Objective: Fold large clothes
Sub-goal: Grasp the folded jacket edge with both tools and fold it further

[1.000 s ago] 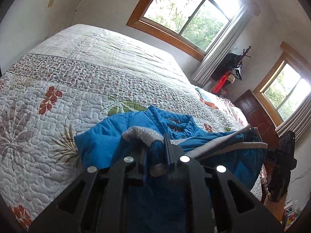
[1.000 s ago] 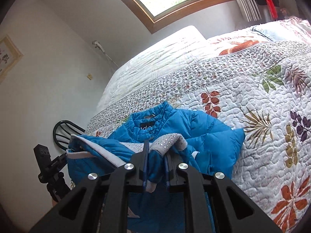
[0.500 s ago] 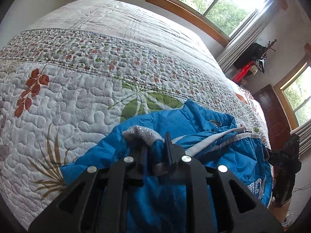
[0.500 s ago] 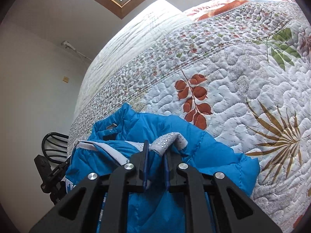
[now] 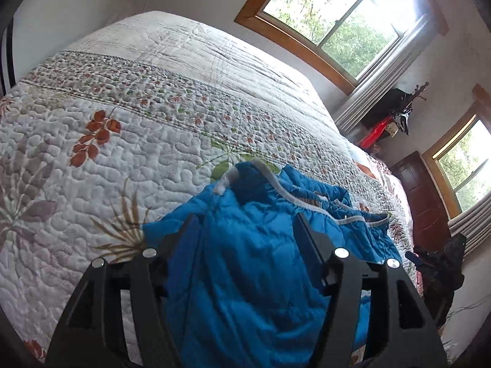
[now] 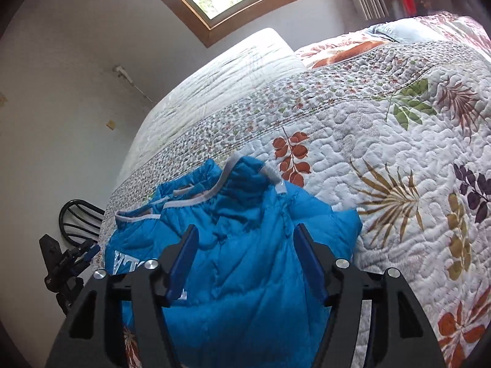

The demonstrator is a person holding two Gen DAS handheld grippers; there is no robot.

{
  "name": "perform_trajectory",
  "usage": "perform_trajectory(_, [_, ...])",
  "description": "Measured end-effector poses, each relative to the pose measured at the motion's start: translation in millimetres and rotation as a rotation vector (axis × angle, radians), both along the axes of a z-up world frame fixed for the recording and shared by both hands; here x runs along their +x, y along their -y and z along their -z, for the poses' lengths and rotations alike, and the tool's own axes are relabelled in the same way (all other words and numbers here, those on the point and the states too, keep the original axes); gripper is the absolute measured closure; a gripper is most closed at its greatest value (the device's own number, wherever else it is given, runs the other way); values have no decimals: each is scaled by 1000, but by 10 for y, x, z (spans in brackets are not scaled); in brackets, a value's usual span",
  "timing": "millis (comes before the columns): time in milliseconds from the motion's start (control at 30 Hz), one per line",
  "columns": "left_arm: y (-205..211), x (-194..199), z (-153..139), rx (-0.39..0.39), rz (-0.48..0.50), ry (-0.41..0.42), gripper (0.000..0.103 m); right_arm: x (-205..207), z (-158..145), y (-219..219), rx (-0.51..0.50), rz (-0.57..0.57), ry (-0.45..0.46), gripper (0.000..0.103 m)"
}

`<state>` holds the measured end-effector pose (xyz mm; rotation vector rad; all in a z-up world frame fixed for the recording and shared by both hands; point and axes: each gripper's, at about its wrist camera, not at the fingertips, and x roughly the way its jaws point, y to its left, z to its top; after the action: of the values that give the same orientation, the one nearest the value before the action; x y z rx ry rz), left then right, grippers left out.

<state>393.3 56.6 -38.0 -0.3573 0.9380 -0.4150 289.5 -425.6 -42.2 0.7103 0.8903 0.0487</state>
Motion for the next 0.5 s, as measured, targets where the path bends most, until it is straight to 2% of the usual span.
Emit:
perform_trajectory(167, [-56, -466, 198, 111, 11, -15, 40, -359, 98, -216, -32, -43, -1, 38])
perform_trajectory(333, [-42, -754, 309, 133, 36, 8, 40, -531, 210, -334, -102, -23, -19, 38])
perform_trajectory(400, [15, -806, 324, 152, 38, 24, 44, -521, 251, -369, -126, -26, -25, 38])
perform_trajectory(433, [57, -816, 338, 169, 36, 27, 53, -523, 259, -389, -144, -25, -30, 43])
perform_trajectory(467, [99, -828, 347, 193, 31, 35, 62, -514, 257, -412, -162, -22, -38, 57])
perform_trajectory(500, [140, -836, 349, 214, 27, 43, 65, -513, 252, -430, -183, -18, -48, 63])
